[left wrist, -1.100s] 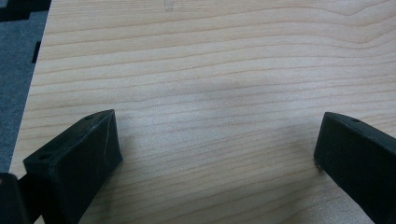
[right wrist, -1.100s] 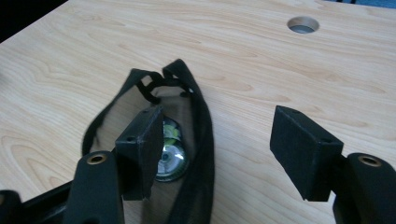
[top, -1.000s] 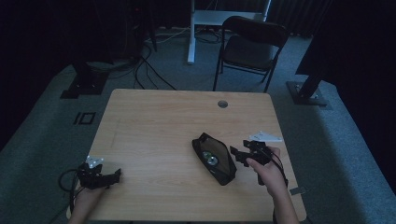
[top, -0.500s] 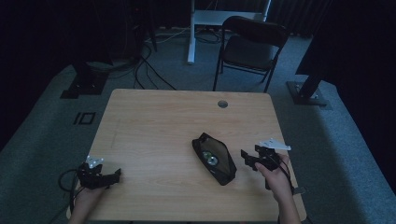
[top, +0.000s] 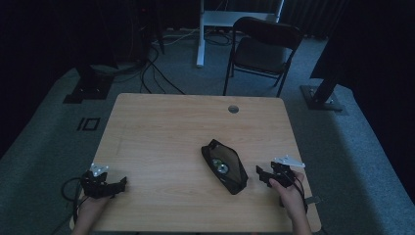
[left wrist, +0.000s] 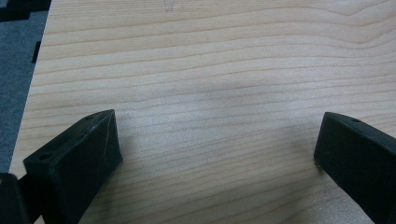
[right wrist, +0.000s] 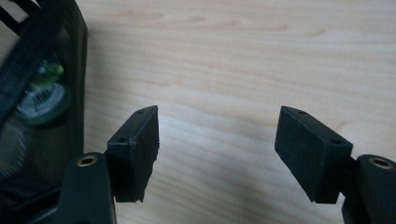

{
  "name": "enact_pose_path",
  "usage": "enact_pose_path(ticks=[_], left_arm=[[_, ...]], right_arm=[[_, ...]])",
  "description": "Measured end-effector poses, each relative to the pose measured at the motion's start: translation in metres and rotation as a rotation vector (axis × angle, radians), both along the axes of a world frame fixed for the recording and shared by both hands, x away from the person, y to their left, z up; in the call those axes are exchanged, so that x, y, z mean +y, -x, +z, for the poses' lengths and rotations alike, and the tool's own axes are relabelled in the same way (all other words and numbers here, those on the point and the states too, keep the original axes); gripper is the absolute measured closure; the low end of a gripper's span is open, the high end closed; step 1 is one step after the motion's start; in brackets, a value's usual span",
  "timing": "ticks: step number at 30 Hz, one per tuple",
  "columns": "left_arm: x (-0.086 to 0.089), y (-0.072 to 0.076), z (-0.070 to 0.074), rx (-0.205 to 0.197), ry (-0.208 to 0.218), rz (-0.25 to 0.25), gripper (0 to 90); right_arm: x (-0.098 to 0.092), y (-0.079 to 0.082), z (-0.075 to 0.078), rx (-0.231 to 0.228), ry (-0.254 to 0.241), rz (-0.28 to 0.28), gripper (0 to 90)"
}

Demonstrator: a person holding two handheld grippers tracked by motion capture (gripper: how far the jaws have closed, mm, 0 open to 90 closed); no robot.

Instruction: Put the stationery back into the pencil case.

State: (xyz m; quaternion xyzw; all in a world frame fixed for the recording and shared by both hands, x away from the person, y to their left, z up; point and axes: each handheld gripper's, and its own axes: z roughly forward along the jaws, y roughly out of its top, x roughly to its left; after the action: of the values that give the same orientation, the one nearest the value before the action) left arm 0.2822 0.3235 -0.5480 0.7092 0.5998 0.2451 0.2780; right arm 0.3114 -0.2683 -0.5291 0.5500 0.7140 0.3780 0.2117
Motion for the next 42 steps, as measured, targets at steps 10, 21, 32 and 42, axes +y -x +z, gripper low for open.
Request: enact_pose_path(ticks=[10,21,32,42], left_arm=[[0.0,0.0,0.0,0.0,0.0,0.0,0.5],[0.0,0.0,0.0,0.0,0.0,0.0,0.5],[0.0,0.0,0.0,0.0,0.0,0.0,0.5],[0.0,0.0,0.0,0.0,0.0,0.0,0.6]], right_arm=[[-0.003,0.004,-0.017,0.02,0.028,-0.04,28.0],[-0.007,0.007,-0.021,0.028,0.088,-0.1,12.7],[-0.012,0.013,-0.024,0.046,0.113,-0.139,12.9],[-0.011,0.015,-0.024,0.05,0.113,-0.145,12.8]])
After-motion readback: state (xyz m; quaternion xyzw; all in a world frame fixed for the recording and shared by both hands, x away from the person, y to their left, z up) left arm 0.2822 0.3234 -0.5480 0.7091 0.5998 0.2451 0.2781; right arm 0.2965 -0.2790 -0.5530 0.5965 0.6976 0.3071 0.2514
